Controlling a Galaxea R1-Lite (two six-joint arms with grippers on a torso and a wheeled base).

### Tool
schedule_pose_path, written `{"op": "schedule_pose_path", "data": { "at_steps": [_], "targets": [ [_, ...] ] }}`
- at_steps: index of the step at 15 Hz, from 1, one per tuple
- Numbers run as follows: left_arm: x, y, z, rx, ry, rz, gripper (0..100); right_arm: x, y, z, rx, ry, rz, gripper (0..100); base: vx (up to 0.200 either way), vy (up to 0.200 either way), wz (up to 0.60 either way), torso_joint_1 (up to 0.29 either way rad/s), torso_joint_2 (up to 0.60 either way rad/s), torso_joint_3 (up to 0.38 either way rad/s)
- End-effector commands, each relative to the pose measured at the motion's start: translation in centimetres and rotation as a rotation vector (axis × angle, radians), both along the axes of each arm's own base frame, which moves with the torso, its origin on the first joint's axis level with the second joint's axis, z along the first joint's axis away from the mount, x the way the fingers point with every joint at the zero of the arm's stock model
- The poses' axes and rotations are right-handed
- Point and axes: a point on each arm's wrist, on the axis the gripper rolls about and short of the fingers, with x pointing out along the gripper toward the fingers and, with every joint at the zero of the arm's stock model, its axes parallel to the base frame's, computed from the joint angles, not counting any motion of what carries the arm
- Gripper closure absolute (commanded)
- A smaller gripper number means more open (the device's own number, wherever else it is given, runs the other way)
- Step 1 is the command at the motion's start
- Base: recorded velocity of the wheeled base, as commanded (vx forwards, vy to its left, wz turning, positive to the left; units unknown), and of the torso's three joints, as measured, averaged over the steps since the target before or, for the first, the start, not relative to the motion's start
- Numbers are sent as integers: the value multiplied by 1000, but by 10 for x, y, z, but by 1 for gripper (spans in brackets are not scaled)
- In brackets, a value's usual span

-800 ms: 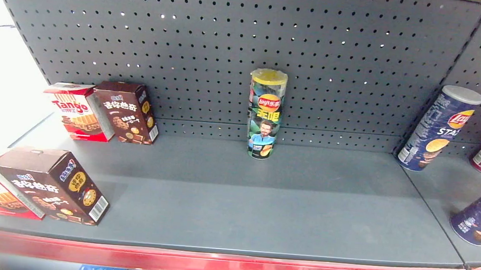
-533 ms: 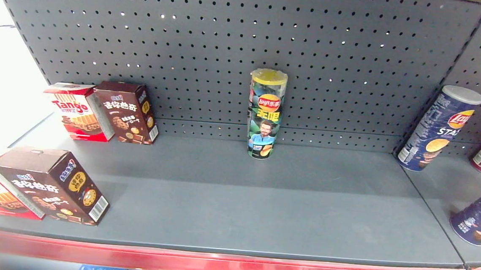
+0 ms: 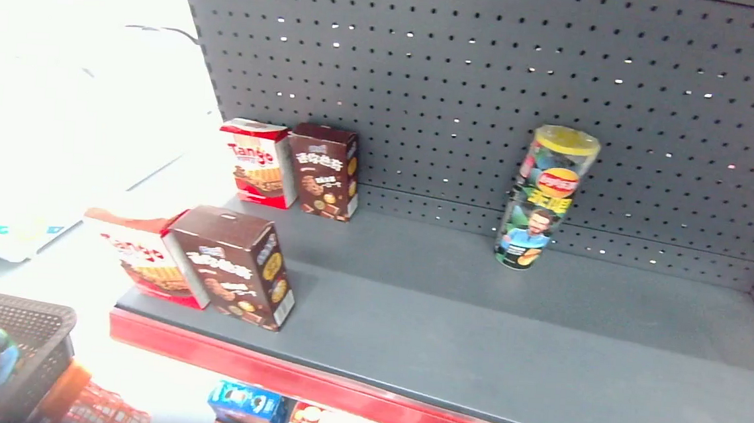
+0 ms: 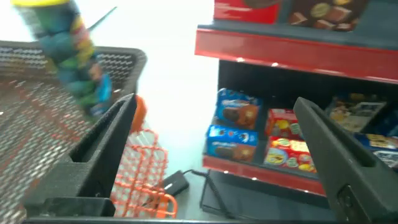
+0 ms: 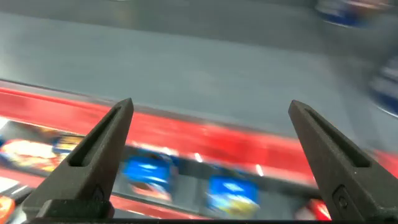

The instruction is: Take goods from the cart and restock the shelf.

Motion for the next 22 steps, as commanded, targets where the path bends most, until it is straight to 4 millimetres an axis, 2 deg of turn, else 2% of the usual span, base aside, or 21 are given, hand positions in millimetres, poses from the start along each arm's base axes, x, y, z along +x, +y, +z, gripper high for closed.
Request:
{"op": "schedule_pose_path", "data": {
  "at_steps": [1, 2, 19, 20, 21, 22],
  "targets": [
    [0, 0, 0, 1, 1, 0, 0, 0, 0, 0, 0, 0, 0, 0, 0, 0, 600, 2, -2, 7],
    [0, 0, 0, 0, 1, 0, 0, 0, 0, 0, 0, 1, 0, 0, 0, 0, 600, -7, -2, 2],
    [0, 0, 1, 10, -2, 13, 0, 0, 0, 0, 3, 0, 0, 0, 0, 0, 0, 0, 0, 0],
    [-2, 0, 7, 49, -18, 24, 0, 0, 0, 0, 3, 0, 0, 0, 0, 0, 0, 0, 0, 0],
    [-2, 1, 32, 134, -14, 35, 0, 0, 0, 0, 3, 0, 0, 0, 0, 0, 0, 0, 0, 0],
    [-2, 1, 32, 134, -14, 35, 0, 0, 0, 0, 3, 0, 0, 0, 0, 0, 0, 0, 0, 0]
  ]
}}
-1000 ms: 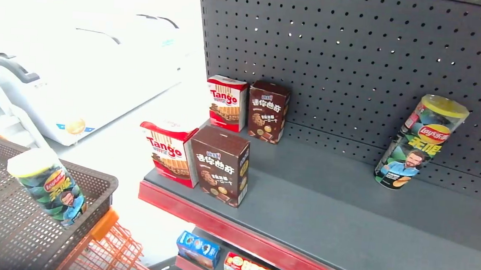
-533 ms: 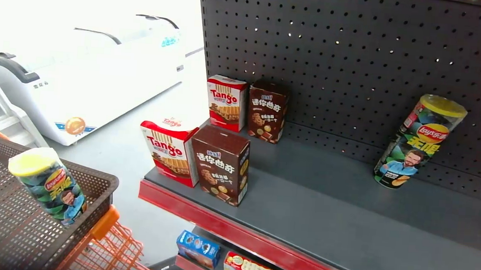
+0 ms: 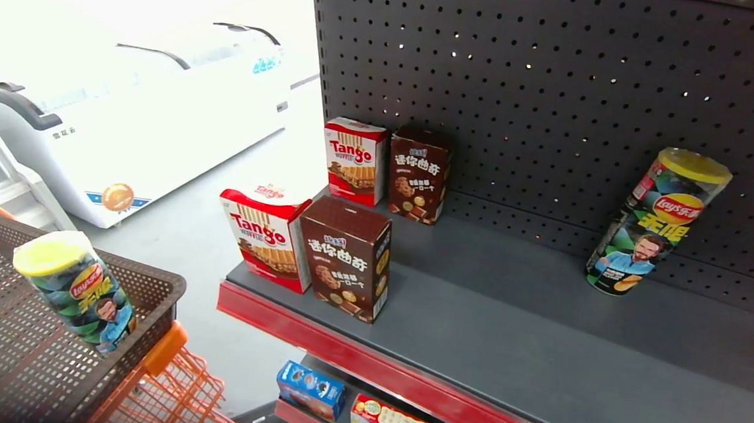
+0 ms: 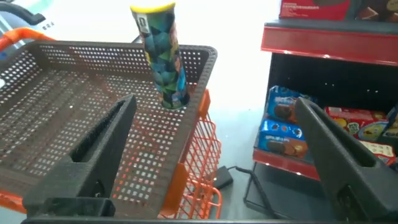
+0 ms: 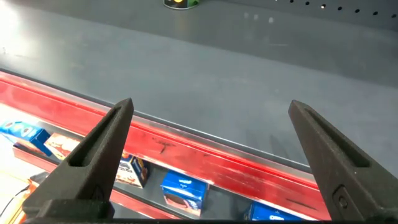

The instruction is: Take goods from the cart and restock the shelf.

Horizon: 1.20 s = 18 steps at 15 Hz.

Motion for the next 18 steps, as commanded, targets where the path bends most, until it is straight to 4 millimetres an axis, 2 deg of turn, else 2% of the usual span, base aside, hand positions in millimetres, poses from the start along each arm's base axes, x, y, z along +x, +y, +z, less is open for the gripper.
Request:
{"op": "schedule_pose_path", "data": {
  "at_steps": [1, 2, 4, 6, 8, 10, 12, 13, 14, 18],
  "targets": [
    [13, 1, 54, 35, 100, 48, 0, 0, 0, 0, 0, 0, -2, 0, 0, 0, 0, 0, 0, 0],
    [30, 2, 81, 33, 154, 78, 0, 0, 0, 0, 0, 0, 0, 0, 0, 0, 0, 0, 0, 0],
    [50, 3, 100, 4, 197, 117, 0, 0, 0, 0, 0, 0, 0, 0, 0, 0, 0, 0, 0, 0],
    [100, 18, 117, -85, 322, 229, 0, 0, 0, 0, 0, 0, 0, 0, 0, 0, 0, 0, 0, 0],
    [135, 29, 115, -67, 347, 228, 0, 0, 0, 0, 0, 0, 0, 0, 0, 0, 0, 0, 0, 0],
    [157, 36, 110, 22, 353, 221, 0, 0, 0, 0, 0, 0, 0, 0, 0, 0, 0, 0, 0, 0],
    [176, 46, 102, 22, 365, 268, 0, 0, 0, 0, 0, 0, 0, 0, 0, 0, 0, 0, 0, 0],
    [181, 49, 100, 21, 365, 279, 0, 0, 0, 0, 0, 0, 0, 0, 0, 0, 0, 0, 0, 0],
    [194, 56, 89, 13, 377, 291, 0, 0, 0, 0, 0, 0, 0, 0, 0, 0, 0, 0, 0, 0],
    [210, 61, 65, -46, 384, 260, 0, 0, 0, 0, 0, 0, 0, 0, 0, 0, 0, 0, 0, 0]
  ]
}}
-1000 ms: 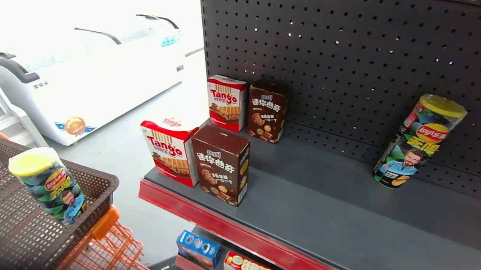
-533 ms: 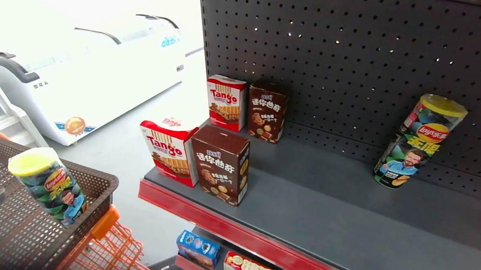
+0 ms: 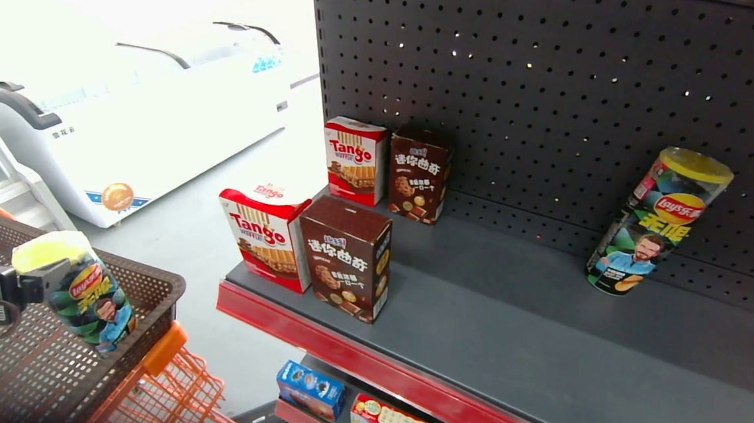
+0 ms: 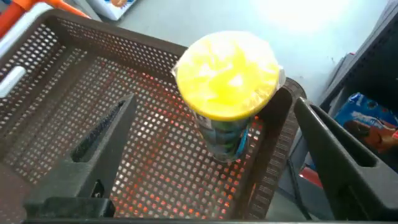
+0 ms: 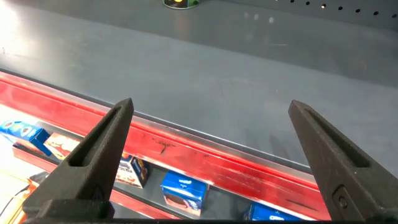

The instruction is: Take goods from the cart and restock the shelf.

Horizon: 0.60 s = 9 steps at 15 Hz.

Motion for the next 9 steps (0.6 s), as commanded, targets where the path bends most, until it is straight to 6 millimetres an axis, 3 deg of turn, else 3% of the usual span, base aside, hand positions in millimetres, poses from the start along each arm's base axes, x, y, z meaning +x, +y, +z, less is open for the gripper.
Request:
{"op": "schedule_pose_path", "data": {
  "at_steps": [1, 9],
  "targets": [
    [13, 5, -28, -56, 96, -5, 0, 0, 0, 0, 0, 0, -1, 0, 0, 0, 0, 0, 0, 0],
    [12, 10, -80, -38, 14, 2, 0, 0, 0, 0, 0, 0, -1, 0, 0, 0, 0, 0, 0, 0]
  ]
}}
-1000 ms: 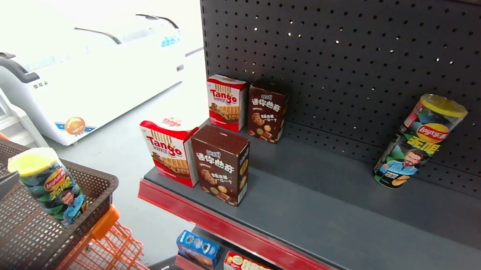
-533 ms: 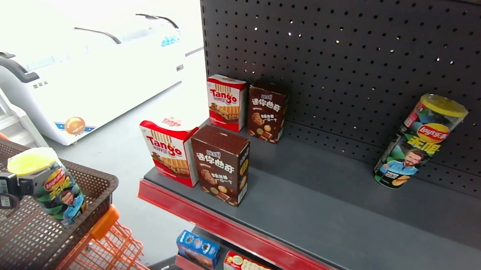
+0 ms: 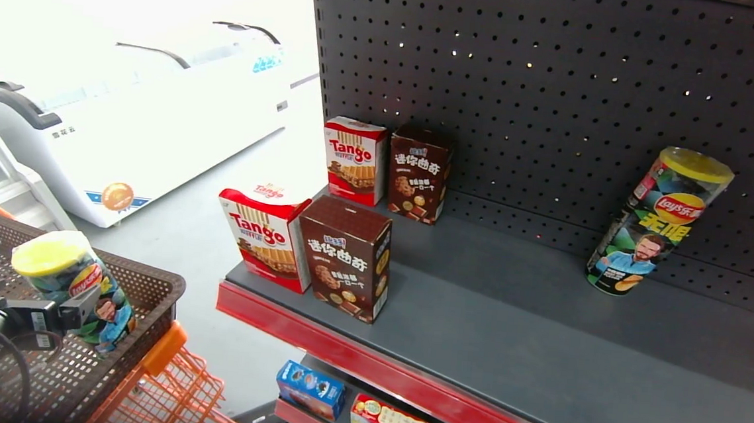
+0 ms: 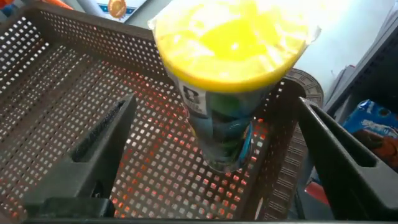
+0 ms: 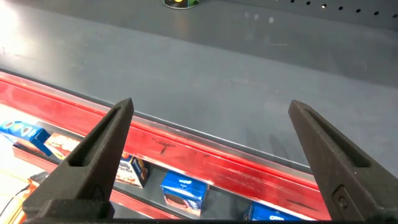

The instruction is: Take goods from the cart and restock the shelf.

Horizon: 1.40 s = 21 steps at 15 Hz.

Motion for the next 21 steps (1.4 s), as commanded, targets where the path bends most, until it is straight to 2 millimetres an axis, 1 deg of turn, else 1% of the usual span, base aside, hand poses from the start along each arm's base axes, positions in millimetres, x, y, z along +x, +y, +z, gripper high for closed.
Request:
{"op": "schedule_pose_path", "data": {
  "at_steps": [1, 4, 9, 10, 15, 16, 17, 18, 19, 21],
  "targets": [
    [3, 5, -23, -27, 68, 19, 0, 0, 0, 0, 0, 0, -2, 0, 0, 0, 0, 0, 0, 0],
    [13, 9, -27, -14, 17, 21, 0, 0, 0, 0, 0, 0, -2, 0, 0, 0, 0, 0, 0, 0],
    [24, 13, -43, -32, 61, 22, 0, 0, 0, 0, 0, 0, 0, 0, 0, 0, 0, 0, 0, 0],
    [25, 13, -43, -32, 63, 22, 0, 0, 0, 0, 0, 0, 0, 0, 0, 0, 0, 0, 0, 0],
    [55, 21, -42, -15, 15, 8, 0, 0, 0, 0, 0, 0, 0, 0, 0, 0, 0, 0, 0, 0],
    [59, 22, -42, -12, 8, 8, 0, 0, 0, 0, 0, 0, -2, 0, 0, 0, 0, 0, 0, 0],
    [59, 22, -42, -12, 8, 8, 0, 0, 0, 0, 0, 0, -2, 0, 0, 0, 0, 0, 0, 0],
    [69, 24, -41, -7, -6, 3, 0, 0, 0, 0, 0, 0, 0, 0, 0, 0, 0, 0, 0, 0],
    [71, 24, -41, -6, -11, -2, 100, 0, 0, 0, 0, 0, 0, 0, 0, 0, 0, 0, 0, 0],
    [75, 20, -41, -6, -6, -20, 100, 0, 0, 0, 0, 0, -2, 0, 0, 0, 0, 0, 0, 0]
  ]
}}
